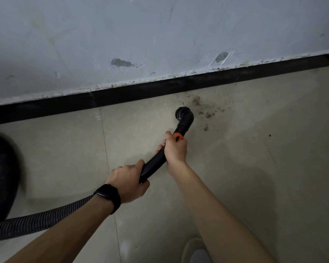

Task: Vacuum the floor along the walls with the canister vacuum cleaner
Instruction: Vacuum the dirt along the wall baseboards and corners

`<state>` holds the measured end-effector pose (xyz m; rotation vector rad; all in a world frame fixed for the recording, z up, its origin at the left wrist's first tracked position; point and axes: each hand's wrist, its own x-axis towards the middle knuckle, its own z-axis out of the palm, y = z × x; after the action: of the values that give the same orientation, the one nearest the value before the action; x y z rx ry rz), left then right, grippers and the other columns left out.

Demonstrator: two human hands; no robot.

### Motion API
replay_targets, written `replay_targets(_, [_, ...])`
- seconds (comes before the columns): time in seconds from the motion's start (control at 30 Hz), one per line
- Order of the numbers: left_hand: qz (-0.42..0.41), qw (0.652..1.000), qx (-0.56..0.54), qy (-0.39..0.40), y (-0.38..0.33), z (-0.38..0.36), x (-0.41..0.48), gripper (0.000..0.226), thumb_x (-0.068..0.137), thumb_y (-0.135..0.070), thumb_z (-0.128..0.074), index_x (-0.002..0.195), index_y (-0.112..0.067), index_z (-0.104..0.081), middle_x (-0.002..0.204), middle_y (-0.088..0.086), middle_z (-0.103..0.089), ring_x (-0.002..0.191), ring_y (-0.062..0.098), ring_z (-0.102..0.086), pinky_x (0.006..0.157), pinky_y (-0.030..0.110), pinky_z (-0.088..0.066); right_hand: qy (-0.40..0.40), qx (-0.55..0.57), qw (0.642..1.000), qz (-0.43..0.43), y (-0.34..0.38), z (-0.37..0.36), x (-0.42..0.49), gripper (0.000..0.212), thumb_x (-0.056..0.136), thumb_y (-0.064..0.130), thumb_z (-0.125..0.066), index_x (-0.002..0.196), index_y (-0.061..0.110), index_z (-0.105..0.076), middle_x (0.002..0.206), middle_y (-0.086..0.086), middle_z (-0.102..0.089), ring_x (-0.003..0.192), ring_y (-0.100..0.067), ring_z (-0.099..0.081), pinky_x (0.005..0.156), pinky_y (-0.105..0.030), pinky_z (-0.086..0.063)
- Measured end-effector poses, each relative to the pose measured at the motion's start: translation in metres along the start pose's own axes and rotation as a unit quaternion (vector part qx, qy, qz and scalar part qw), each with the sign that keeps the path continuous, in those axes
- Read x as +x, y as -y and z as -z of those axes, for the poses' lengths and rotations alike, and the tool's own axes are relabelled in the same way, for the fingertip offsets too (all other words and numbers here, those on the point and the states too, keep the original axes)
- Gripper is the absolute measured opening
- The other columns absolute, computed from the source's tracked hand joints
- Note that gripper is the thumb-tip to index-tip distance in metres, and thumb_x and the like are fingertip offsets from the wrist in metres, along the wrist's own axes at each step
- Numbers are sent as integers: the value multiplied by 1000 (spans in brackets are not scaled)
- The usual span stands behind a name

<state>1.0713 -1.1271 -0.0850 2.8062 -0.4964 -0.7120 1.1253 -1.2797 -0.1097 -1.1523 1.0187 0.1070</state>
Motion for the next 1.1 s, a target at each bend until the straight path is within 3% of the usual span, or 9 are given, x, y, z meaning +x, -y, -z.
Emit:
replay_targets(0.43, [32,999,-27,-22,-11,4,44,24,86,-45,-52,98,-27,-40,74,-6,-56,64,20,-58,62,29,-46,9,-71,997,10,34,-10,36,42,100,28,-63,132,4,-48,69,-2,-60,42,-13,-59,69,-46,-65])
replay_targets(0.57, [46,998,-45,-24,-11,6,57,27,86,-45,-53,100,-25,-41,73,-6,-56,63,19,-57,60,29,-48,19,-90,996,23,47,-20,40,37,102,28,-61,128,8,-45,76,-4,-60,41,-11,-58,63,-38,-63])
replay_targets(0.77, [91,990,-105,-38,-10,9,62,26,84,-44,-58,97,-25,-45,72,-3,-57,64,20,-57,58,31,-48,11,-138,989,45,55,-38,37,33,103,28,-56,126,10,-41,83,-6,-62,53,-16,-63,64,-39,-65])
replay_targets(0.97, [120,980,-157,-30,1,8,44,24,83,-41,-61,98,-26,-50,74,-2,-58,66,19,-59,60,31,-52,28,-185,981,43,47,-52,22,38,104,32,-56,128,10,-37,98,-11,-66,60,-18,-68,72,-43,-66])
replay_targets(1.1, [138,973,-185,-25,14,1,12,20,83,-36,-64,97,-26,-53,75,-5,-58,66,15,-57,58,29,-47,54,-223,973,40,26,-56,-3,43,105,37,-56,130,10,-35,107,-13,-70,65,-18,-71,69,-35,-65])
